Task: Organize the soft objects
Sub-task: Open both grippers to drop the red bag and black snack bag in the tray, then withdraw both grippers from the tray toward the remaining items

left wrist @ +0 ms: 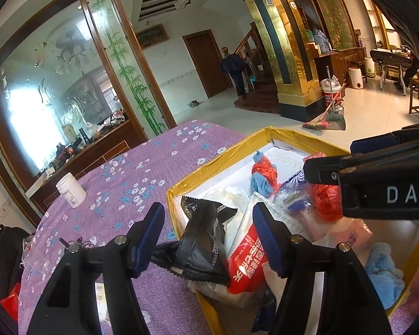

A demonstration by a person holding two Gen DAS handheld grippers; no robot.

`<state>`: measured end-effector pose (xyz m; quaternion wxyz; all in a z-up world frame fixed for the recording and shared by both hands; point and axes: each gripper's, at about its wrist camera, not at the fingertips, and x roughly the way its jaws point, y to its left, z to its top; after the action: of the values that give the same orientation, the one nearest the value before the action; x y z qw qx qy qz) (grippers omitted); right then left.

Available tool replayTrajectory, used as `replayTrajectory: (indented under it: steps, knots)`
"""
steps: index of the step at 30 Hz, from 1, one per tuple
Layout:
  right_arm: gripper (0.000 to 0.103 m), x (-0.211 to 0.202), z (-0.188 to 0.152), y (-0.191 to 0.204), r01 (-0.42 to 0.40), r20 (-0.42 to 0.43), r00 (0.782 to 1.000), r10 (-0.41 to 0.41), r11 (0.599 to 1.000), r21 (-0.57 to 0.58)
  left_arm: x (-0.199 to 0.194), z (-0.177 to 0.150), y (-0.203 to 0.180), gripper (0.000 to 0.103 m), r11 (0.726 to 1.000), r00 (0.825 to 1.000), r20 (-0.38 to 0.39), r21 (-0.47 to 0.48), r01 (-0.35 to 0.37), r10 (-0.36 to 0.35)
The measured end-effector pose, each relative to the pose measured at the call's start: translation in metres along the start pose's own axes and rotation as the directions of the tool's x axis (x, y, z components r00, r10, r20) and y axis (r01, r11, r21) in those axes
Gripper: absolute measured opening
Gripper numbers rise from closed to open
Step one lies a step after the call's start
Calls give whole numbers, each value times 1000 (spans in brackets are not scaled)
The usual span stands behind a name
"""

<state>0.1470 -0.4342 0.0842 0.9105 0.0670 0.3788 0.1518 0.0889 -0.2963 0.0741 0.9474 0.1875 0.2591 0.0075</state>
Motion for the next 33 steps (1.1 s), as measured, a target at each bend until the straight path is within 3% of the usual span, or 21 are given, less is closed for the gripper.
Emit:
replayTrajectory:
  steps: [12, 20, 28, 33]
  knots:
    - [79, -25, -2, 11, -14, 44, 999, 14, 1000, 1, -29, -6, 10, 69, 1000, 999, 31, 3, -18, 18]
    - [79, -28, -4, 43, -33, 44, 998, 35, 998, -44, -44, -18, 36, 70, 999, 998, 37, -34, -40, 41]
    - [82, -17, -8, 94, -56, 18, 998, 59, 992, -114, -51, -42, 83, 71, 991, 998, 10, -115, -62, 64]
    - [83, 1, -15, 133, -94, -30, 995, 91, 982, -163, -48, -68, 131, 72, 975, 994, -50, -196, -107, 99]
